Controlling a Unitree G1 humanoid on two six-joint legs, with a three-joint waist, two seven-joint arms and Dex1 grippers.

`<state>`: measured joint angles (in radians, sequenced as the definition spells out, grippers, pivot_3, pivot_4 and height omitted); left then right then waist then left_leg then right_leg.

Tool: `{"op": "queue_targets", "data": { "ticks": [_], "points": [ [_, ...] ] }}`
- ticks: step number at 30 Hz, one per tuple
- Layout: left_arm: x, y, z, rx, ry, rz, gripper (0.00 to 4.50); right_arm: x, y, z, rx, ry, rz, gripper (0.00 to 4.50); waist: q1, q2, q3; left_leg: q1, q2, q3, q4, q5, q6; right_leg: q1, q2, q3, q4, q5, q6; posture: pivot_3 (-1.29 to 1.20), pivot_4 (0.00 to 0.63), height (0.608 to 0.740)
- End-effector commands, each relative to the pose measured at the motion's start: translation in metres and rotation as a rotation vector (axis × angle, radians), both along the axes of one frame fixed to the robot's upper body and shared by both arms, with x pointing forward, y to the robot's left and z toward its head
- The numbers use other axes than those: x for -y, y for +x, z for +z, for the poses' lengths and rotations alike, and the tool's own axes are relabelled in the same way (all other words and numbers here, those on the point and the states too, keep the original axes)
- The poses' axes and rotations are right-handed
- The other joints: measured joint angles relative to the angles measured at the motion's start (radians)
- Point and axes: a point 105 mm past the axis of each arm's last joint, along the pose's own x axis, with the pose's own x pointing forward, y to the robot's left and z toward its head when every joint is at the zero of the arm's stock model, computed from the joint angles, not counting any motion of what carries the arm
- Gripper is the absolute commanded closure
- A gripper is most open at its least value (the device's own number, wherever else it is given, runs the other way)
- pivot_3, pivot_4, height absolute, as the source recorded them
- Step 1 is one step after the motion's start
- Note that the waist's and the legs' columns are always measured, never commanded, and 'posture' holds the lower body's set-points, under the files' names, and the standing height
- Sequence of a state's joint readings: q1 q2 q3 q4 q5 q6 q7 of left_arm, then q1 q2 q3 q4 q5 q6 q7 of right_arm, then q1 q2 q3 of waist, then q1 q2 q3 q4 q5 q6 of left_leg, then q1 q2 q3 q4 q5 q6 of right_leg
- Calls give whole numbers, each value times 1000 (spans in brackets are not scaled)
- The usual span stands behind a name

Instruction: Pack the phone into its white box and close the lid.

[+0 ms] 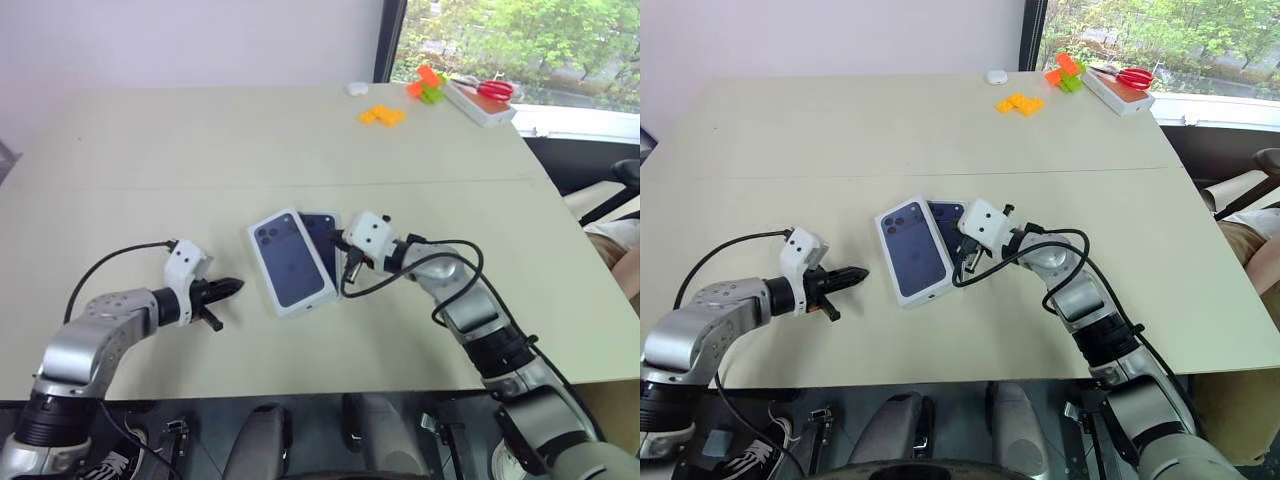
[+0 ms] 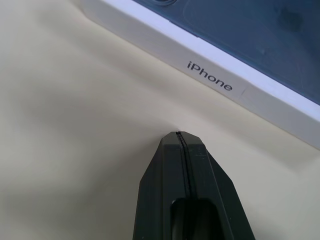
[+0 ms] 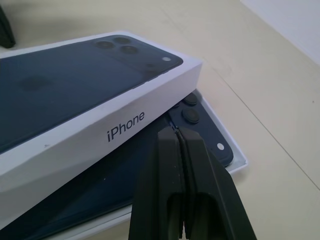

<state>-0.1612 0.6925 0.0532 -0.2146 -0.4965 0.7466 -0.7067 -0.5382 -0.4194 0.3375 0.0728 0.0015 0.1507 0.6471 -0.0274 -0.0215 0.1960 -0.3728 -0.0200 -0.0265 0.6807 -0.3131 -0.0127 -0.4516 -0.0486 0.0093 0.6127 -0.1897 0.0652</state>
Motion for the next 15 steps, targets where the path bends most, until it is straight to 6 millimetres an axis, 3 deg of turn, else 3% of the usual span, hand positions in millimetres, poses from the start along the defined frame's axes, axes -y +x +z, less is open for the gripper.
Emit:
{"op": "queue_targets", "data": {
  "ticks": [1,7,15],
  "points": [
    [4,3,-11,-11,24,-2,4500,-2,-2,10,38,12,20,4433,8,0,0,0,0,0,0,0,0,0,0,0,0,0,0,0,150,740],
    [17,8,-12,-20,-13,-16,4500,0,-3,4,26,-16,11,4433,17,0,0,2,0,-1,2,0,0,4,0,-1,0,0,-1,0,150,740],
    [22,21,1,27,-52,12,4500,-2,-8,4,-1,15,14,4433,14,0,0,3,-1,-1,2,0,0,5,0,-1,0,0,0,0,150,740]
  ]
}}
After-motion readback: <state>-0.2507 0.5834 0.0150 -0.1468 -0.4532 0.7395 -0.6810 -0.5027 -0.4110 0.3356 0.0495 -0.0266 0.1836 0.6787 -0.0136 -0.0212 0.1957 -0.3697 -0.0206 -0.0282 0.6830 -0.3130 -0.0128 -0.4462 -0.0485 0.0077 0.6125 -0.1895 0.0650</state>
